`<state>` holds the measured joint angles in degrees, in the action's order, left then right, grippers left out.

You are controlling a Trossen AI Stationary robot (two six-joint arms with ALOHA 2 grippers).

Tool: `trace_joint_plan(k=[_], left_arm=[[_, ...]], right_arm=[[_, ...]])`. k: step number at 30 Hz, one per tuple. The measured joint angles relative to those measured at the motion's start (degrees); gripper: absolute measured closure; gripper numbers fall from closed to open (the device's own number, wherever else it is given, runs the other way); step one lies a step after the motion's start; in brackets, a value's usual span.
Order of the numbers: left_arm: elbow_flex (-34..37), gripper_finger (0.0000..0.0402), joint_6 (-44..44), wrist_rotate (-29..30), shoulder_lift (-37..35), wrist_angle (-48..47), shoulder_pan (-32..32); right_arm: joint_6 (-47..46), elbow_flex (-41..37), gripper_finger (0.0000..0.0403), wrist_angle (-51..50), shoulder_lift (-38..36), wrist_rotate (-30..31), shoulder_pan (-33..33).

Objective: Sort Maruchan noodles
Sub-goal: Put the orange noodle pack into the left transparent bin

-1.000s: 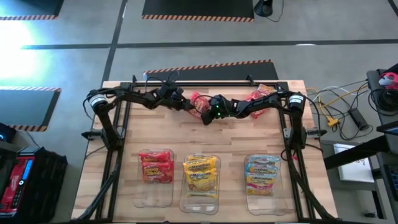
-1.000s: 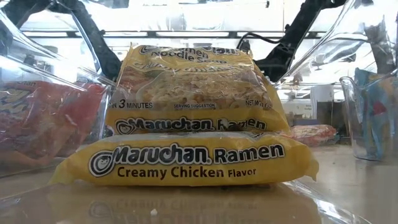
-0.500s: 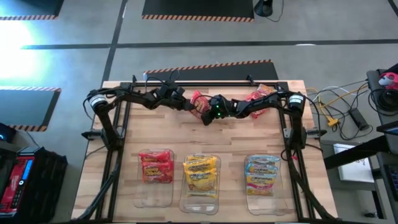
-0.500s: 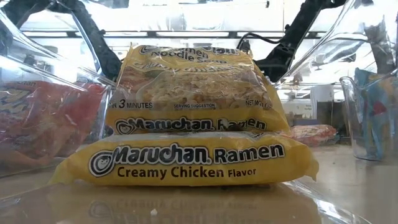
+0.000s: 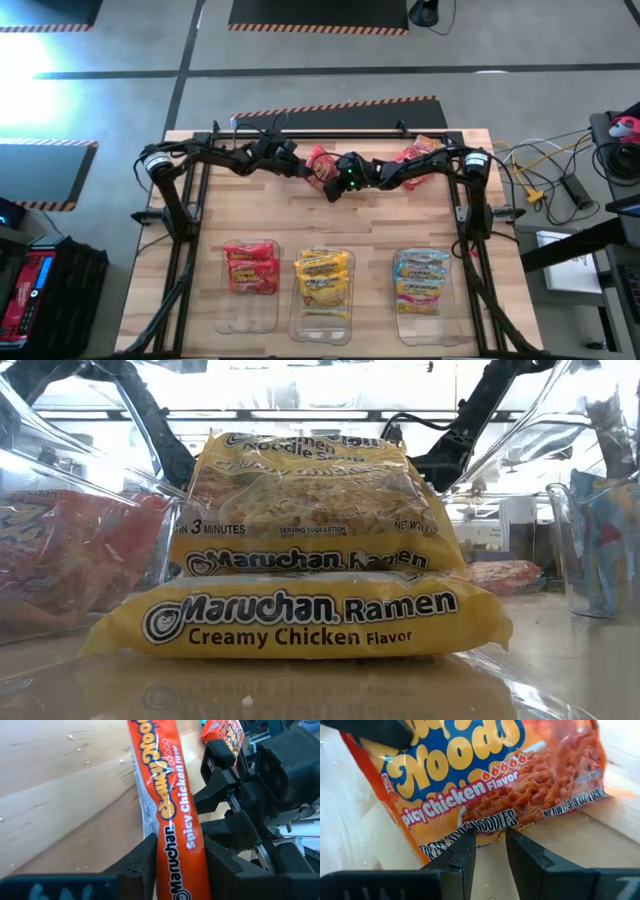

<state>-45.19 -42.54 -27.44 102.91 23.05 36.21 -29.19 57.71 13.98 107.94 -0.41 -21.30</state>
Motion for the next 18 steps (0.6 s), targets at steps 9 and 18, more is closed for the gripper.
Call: trace_joint_plan(k=[9,18], left_arm=[[0.0,0.0338,-0.2,-3.5,-0.2,-0.1,0.9],[0.0,0.0348,0.1,-10.5,-3.6,-2.8,2.2]], right_arm=[[0.8,0.0,0.0305,-6.8,-4.7,-4.1,-0.1],[5.5,0.0,0.0305,-20.4,-15.1,-4.3,-0.1]])
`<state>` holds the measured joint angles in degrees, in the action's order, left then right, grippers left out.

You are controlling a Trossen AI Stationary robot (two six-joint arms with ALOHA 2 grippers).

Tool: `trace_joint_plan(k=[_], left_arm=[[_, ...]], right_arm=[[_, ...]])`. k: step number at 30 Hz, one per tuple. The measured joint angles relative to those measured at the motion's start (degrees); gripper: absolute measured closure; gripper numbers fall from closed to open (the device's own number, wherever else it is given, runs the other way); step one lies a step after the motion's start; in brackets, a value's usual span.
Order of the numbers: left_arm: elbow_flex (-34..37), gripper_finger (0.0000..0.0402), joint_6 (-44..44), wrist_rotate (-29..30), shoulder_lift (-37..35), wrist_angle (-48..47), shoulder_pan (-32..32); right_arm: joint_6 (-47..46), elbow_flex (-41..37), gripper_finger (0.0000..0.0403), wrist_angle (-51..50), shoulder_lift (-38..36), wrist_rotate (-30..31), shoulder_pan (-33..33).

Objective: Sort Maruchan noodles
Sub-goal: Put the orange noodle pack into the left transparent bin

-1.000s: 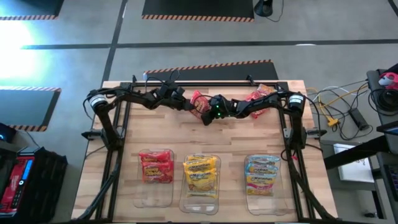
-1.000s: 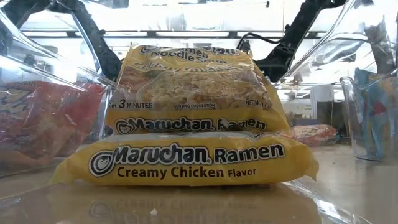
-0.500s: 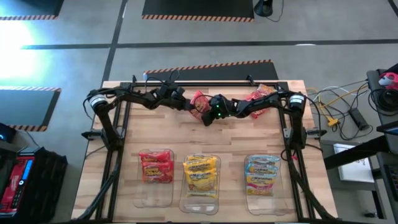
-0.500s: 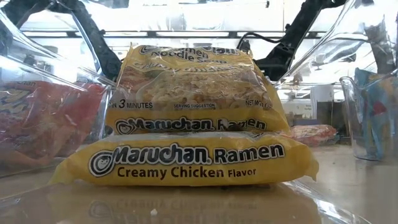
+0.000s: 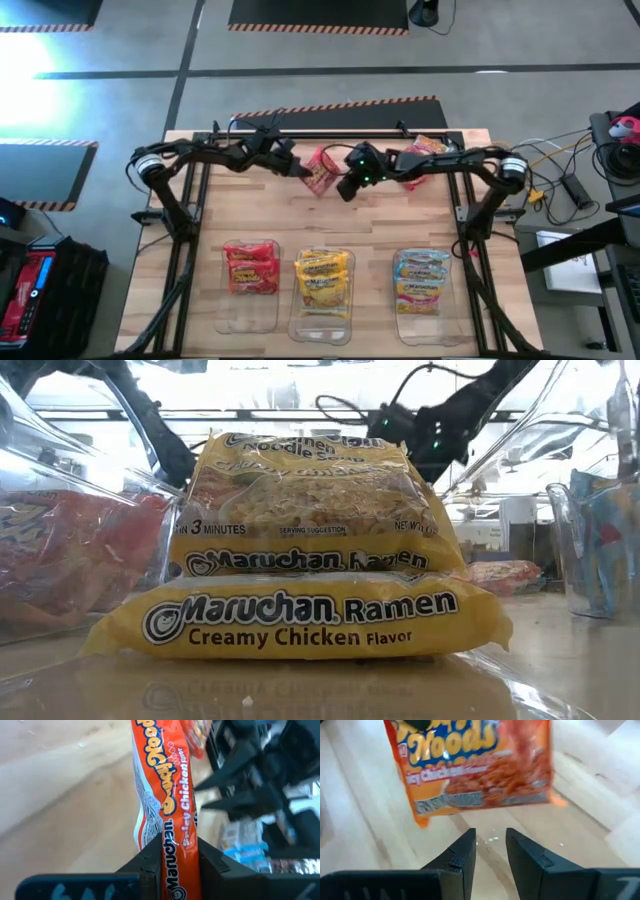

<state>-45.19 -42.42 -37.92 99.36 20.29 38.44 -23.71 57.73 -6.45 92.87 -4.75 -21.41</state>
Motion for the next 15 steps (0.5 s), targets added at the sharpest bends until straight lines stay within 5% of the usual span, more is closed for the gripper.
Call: trace_joint_plan(k=[15], left_arm=[[0.0,0.0350,0.9,-2.8,-14.3,-12.9,-6.8]], right_arm=[[4.2,0.0,0.0305,-8.2,-9.8,-0.2,0.0]])
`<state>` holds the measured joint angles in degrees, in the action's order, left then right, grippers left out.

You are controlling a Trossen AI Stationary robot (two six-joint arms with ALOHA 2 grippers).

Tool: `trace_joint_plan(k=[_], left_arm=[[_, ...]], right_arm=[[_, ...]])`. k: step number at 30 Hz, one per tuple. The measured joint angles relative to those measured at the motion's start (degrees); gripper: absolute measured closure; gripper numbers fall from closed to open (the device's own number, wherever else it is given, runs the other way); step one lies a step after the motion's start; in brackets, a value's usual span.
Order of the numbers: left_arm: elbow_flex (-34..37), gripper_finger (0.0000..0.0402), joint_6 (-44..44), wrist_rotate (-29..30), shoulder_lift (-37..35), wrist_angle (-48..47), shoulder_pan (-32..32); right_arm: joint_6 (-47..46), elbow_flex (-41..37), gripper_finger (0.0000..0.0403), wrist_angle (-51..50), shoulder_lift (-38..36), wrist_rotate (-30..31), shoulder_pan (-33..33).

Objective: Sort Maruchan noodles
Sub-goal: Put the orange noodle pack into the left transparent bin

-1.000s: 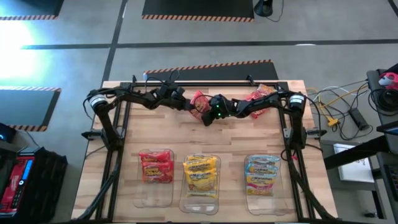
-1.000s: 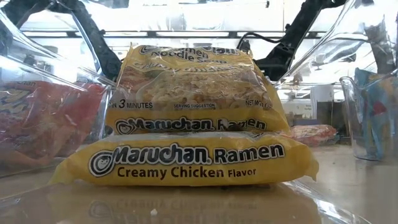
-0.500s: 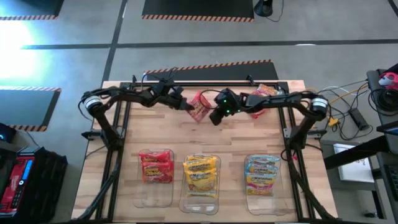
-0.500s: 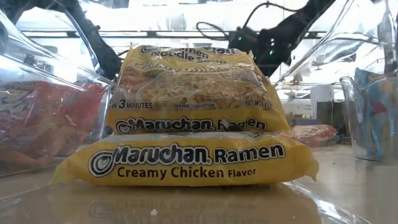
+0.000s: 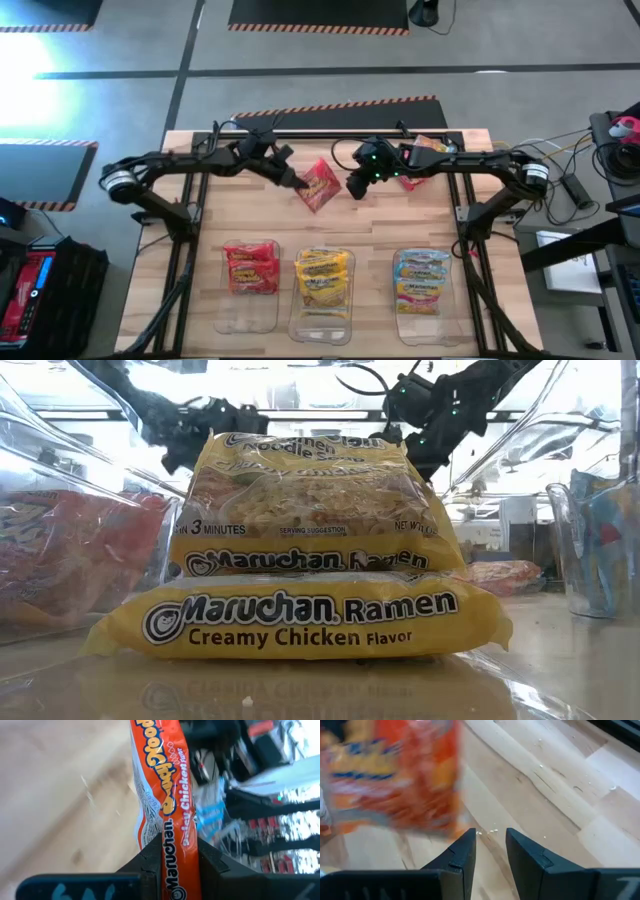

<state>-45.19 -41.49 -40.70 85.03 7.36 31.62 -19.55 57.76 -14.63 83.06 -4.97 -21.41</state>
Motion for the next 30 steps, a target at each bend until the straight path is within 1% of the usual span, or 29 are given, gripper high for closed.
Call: trace_joint_plan(k=[3,6,10,12,17,20,22,26,28,30], left_arm=[[0.0,0.0350,-0.9,1.8,-4.2,-5.8,-3.3],[0.0,0.0350,-1.6,3.6,-8.3,-8.8,-7.1],[0.0,0.0350,-2.4,4.7,-12.6,-11.5,-12.2],[0.0,0.0350,-2.4,4.7,-14.5,-14.0,-14.8],[0.0,0.0350,3.1,3.2,-20.2,-21.4,-22.2],[0.0,0.0350,5.0,3.3,-24.6,-28.2,-27.1],[0.0,0.0350,5.0,6.6,-27.3,-34.0,-31.0],[0.0,0.0350,4.2,16.3,-31.3,-44.5,-39.6],[0.0,0.0350,2.9,20.6,-32.7,-47.6,-43.8],[0.0,0.0350,1.6,24.0,-33.6,-48.8,-47.6]], right_arm=[[0.1,0.0,0.0305,-3.3,-1.2,-0.1,0.0],[0.3,0.0,0.0305,-5.3,-2.3,-0.1,0.0],[0.0,0.0,0.0305,-4.7,-3.1,-0.2,0.0],[-1.7,0.0,0.0305,-4.4,-3.2,-0.1,0.0],[-4.0,0.0,0.0305,-4.4,-3.0,0.0,0.1],[-7.7,0.0,0.0305,-4.4,-2.5,0.0,0.2],[-9.0,0.0,0.0305,-4.4,-2.2,0.1,0.4],[-10.4,0.0,0.0305,-4.4,-1.7,0.3,1.2],[-10.5,0.0,0.0305,-4.4,-1.7,0.4,1.8],[-11.0,0.0,0.0305,-4.4,-1.7,0.5,2.5]])
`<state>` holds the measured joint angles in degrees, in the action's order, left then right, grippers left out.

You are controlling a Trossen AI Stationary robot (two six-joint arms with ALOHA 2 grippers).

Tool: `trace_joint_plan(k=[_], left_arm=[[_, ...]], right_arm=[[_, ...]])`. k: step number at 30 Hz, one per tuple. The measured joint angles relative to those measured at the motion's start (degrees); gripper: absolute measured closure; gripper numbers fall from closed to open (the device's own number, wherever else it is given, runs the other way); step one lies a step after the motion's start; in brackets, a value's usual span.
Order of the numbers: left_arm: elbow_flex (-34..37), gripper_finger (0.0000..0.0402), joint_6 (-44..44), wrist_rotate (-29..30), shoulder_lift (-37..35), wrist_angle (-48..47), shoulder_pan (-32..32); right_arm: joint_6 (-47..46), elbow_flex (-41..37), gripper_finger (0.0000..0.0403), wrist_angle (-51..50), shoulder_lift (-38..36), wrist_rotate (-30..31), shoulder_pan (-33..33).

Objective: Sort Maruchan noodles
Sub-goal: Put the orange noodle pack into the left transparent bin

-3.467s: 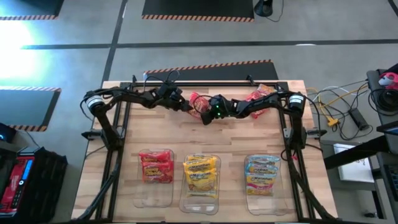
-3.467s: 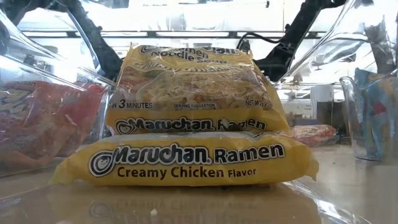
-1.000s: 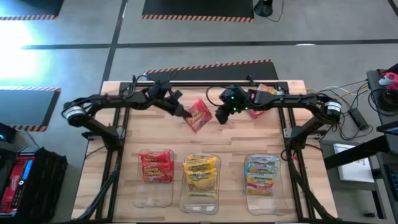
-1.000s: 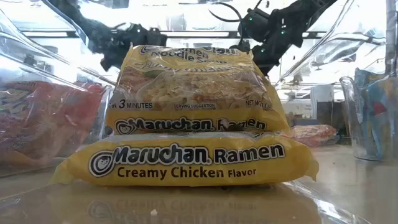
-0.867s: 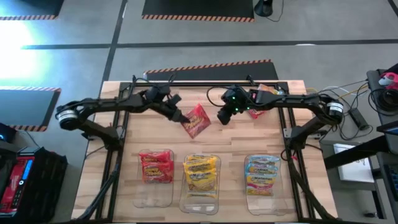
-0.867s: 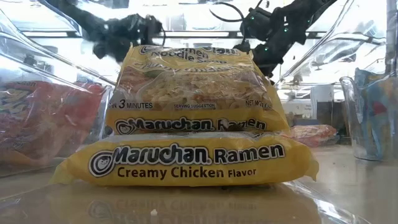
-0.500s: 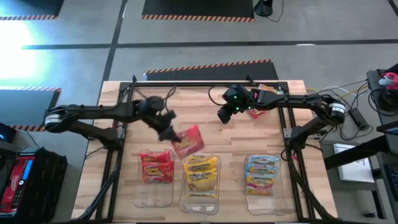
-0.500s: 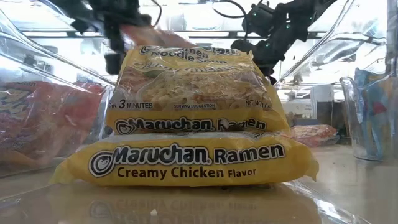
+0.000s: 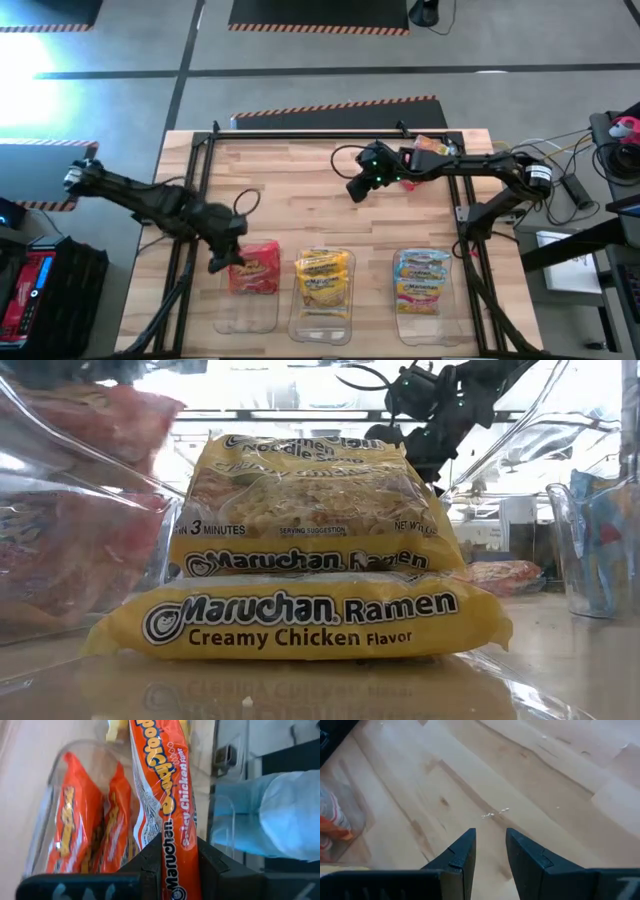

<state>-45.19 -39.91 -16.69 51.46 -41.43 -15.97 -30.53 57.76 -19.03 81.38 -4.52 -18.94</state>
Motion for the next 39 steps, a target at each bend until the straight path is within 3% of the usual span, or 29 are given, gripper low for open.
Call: trace_joint_plan(k=[6,12,25,39], left_arm=[[0.0,0.0350,-2.8,2.3,-0.5,-2.0,-7.6],[0.8,0.0350,-3.7,4.0,1.5,-3.7,-11.3],[1.0,0.0349,1.3,7.2,9.2,-1.1,-12.9],[1.0,0.0348,-1.5,6.6,15.4,1.9,-13.6]], right_arm=[[-2.6,0.0,0.0305,0.0,0.0,0.0,1.4],[-3.4,0.0,0.0305,0.0,0.0,0.1,2.4],[-5.0,0.0,0.0305,-0.3,0.2,2.1,2.5],[-4.0,0.0,0.0305,-0.5,0.2,3.1,2.5]])
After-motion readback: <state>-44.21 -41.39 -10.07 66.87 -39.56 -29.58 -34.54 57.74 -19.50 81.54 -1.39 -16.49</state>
